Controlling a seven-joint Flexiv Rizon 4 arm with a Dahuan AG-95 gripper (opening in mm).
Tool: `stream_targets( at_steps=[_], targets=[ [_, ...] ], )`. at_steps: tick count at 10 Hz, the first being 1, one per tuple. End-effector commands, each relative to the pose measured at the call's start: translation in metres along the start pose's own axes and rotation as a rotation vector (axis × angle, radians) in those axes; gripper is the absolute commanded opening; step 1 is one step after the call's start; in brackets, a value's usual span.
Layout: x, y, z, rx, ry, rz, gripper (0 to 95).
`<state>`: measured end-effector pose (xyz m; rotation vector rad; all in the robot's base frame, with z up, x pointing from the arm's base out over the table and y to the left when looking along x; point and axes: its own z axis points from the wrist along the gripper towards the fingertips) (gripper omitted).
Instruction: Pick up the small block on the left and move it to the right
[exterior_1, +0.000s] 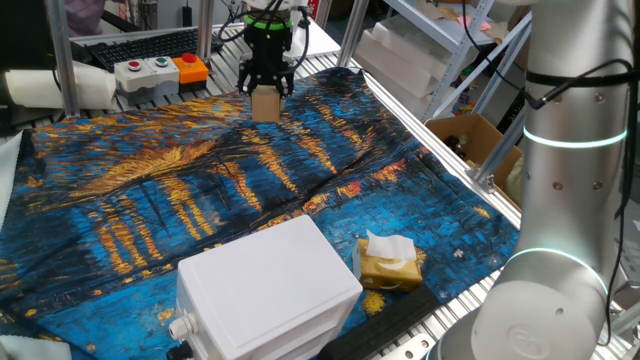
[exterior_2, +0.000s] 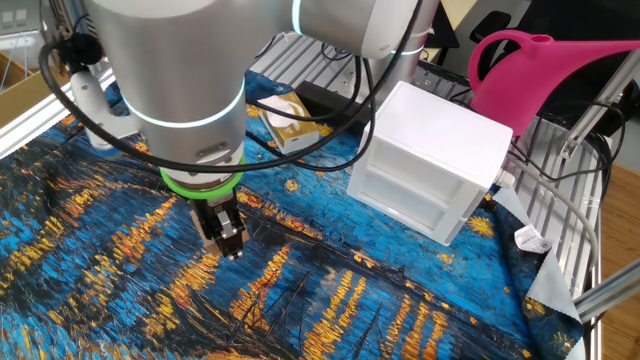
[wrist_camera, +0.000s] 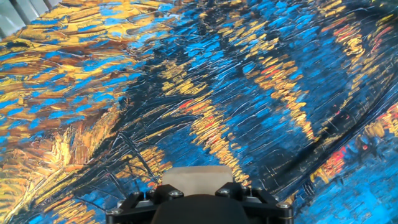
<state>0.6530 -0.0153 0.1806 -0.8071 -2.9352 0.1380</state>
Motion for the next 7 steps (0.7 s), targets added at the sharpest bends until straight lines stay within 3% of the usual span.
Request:
stream_targets(
  at_steps=[1,4,5,7],
  targets=[
    [-0.0003,0.0000,-0.0002,0.006,-0.001,0.006,0.0],
    [-0.0003,0.0000,-0.0002,0.024,0.001,-0.012,0.0],
    [-0.0003,0.0000,-0.0002,0.029,0.019,-0.055,0.0],
    [-0.0003,0.0000,-0.0002,0.027,0.023,-0.137,0.0]
  ],
)
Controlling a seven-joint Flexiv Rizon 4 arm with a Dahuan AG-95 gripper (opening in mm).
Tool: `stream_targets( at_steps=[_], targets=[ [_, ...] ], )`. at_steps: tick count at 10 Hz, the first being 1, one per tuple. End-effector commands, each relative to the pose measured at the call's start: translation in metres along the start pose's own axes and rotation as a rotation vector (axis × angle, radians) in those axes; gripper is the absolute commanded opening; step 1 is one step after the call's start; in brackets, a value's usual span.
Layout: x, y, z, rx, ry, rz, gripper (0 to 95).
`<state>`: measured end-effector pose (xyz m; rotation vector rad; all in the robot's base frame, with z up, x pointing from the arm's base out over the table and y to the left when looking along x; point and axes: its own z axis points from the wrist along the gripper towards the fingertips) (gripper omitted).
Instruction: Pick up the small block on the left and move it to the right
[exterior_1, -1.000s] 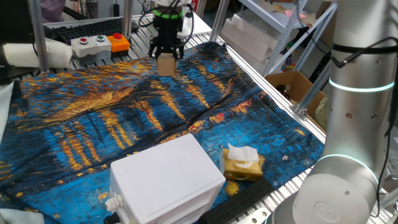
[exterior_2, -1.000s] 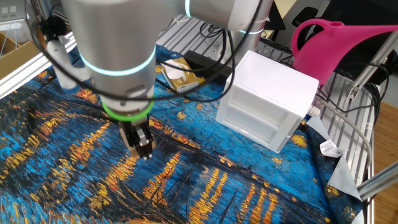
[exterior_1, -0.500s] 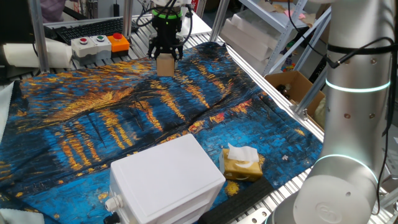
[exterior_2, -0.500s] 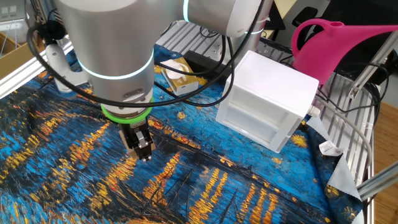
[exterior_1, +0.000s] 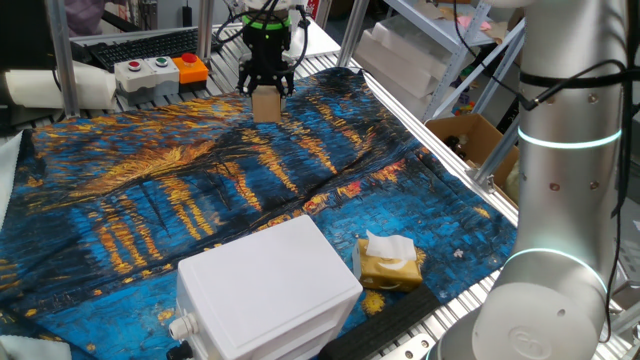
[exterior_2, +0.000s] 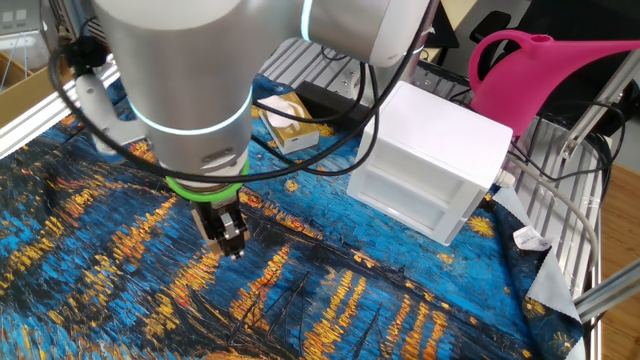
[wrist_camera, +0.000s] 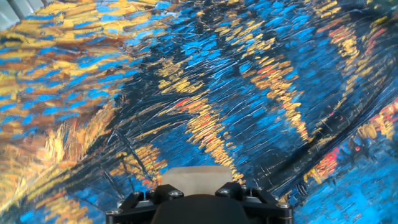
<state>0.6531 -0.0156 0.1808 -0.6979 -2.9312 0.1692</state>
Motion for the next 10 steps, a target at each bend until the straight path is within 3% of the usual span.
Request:
stream_targets(
  at_steps=[1,7,10],
  targets=[
    [-0.0002,0.0002,0.0000,-0.007,0.004,-0.099,0.0],
    [-0.0002,0.0002,0.0000,-0.019,0.004,-0.266,0.0],
    [-0.0002,0.0002,0.0000,-0.019,0.002,-0.286,0.0]
  ],
)
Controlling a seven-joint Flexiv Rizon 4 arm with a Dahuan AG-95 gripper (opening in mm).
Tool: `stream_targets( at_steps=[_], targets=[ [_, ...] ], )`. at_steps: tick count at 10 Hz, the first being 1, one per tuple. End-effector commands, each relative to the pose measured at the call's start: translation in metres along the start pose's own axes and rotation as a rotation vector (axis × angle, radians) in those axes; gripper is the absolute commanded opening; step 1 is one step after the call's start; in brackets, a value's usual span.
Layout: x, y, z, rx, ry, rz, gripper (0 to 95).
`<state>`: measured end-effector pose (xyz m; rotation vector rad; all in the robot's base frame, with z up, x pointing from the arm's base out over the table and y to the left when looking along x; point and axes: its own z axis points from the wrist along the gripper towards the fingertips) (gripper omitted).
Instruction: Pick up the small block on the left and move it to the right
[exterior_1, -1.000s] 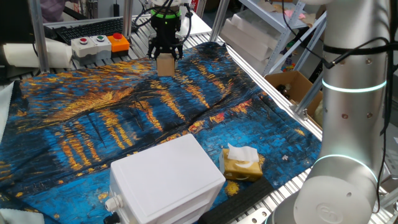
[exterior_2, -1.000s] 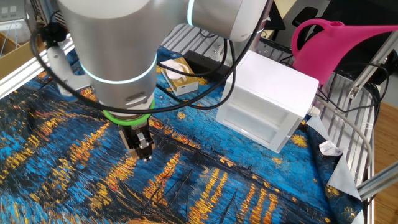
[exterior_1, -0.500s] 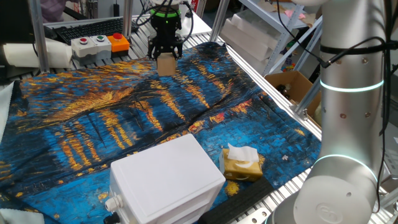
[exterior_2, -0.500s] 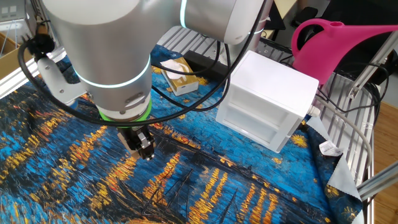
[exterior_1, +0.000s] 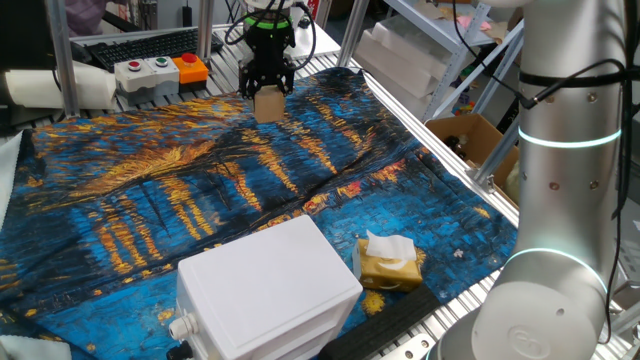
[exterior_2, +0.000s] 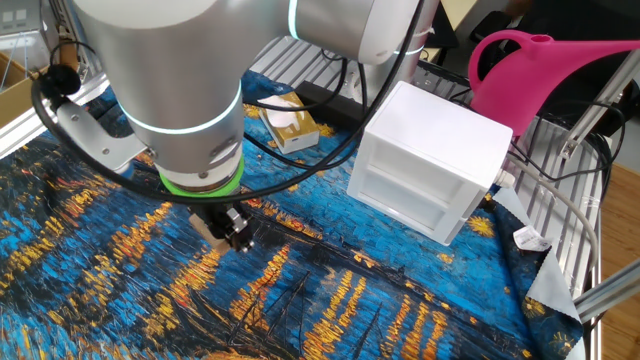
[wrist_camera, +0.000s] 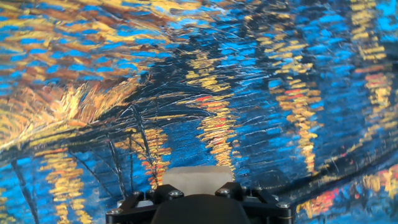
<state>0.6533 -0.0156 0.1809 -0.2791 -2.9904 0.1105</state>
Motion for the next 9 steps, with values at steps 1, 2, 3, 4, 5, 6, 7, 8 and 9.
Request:
stream_targets(
  at_steps=[1,2,3,4,5,6,7,8,9],
  targets=[
    [0.000,0.000,0.000,0.003,-0.001,-0.004,0.0],
    [0.000,0.002,0.001,0.004,0.000,-0.009,0.0],
    [0.002,0.007,0.003,0.005,0.001,-0.003,0.0],
    [0.003,0.013,0.007,0.007,0.001,0.008,0.0],
    [0.005,0.021,0.010,0.009,-0.001,0.027,0.0],
    [0.009,0.030,0.013,0.012,-0.002,0.050,0.0],
    [0.012,0.035,0.013,0.013,-0.003,0.065,0.0],
    [0.015,0.042,0.012,0.012,-0.002,0.085,0.0],
    [0.016,0.051,0.010,0.013,-0.002,0.107,0.0]
  ],
)
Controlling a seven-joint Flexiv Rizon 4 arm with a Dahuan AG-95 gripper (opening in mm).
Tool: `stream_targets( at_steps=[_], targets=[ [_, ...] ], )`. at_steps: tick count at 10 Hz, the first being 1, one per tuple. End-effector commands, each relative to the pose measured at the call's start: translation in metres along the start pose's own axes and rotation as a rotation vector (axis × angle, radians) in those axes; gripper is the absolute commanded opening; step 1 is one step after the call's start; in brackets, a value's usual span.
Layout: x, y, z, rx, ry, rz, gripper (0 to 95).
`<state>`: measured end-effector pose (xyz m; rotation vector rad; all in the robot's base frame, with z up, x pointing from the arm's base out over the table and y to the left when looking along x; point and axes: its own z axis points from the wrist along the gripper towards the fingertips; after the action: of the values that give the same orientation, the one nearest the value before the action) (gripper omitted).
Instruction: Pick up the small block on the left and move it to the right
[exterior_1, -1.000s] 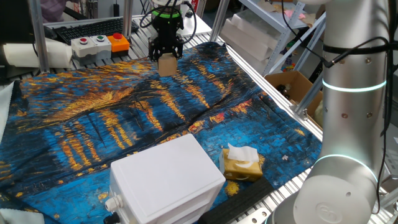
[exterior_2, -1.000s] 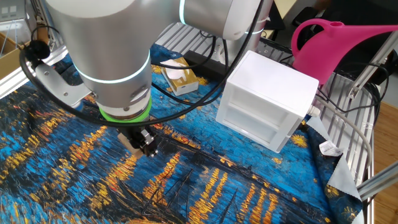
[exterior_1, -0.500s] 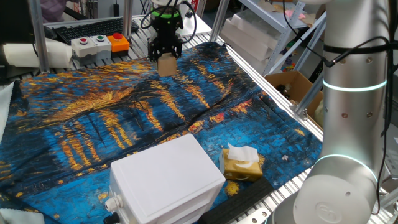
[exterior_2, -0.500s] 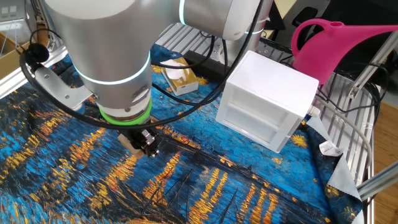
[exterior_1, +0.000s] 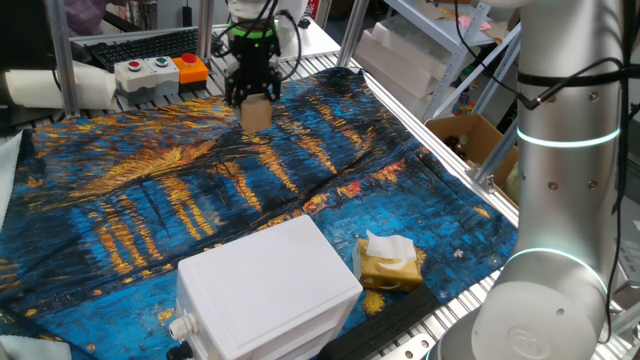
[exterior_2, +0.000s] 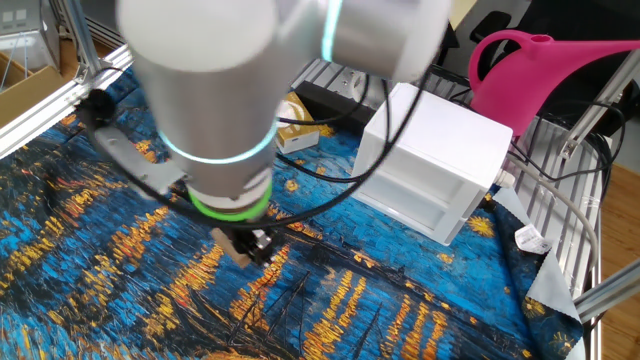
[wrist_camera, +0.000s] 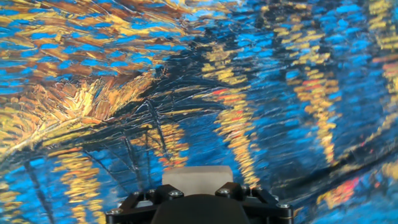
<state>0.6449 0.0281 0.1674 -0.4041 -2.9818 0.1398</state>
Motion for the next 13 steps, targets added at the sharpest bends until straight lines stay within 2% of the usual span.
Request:
stream_targets(
  at_steps=[1,4,6,9,11,12,13],
  targets=[
    [0.003,0.014,-0.003,0.000,0.003,0.039,0.0],
    [0.006,0.053,-0.008,0.000,0.007,0.158,0.0],
    [0.007,0.068,-0.009,-0.003,0.013,0.214,0.0],
    [0.005,0.070,-0.008,-0.001,0.005,0.229,0.0],
    [0.005,0.070,-0.008,0.010,-0.009,0.227,0.0],
    [0.005,0.070,-0.007,0.013,-0.009,0.237,38.0],
    [0.006,0.070,-0.007,0.019,-0.012,0.253,57.0]
  ],
)
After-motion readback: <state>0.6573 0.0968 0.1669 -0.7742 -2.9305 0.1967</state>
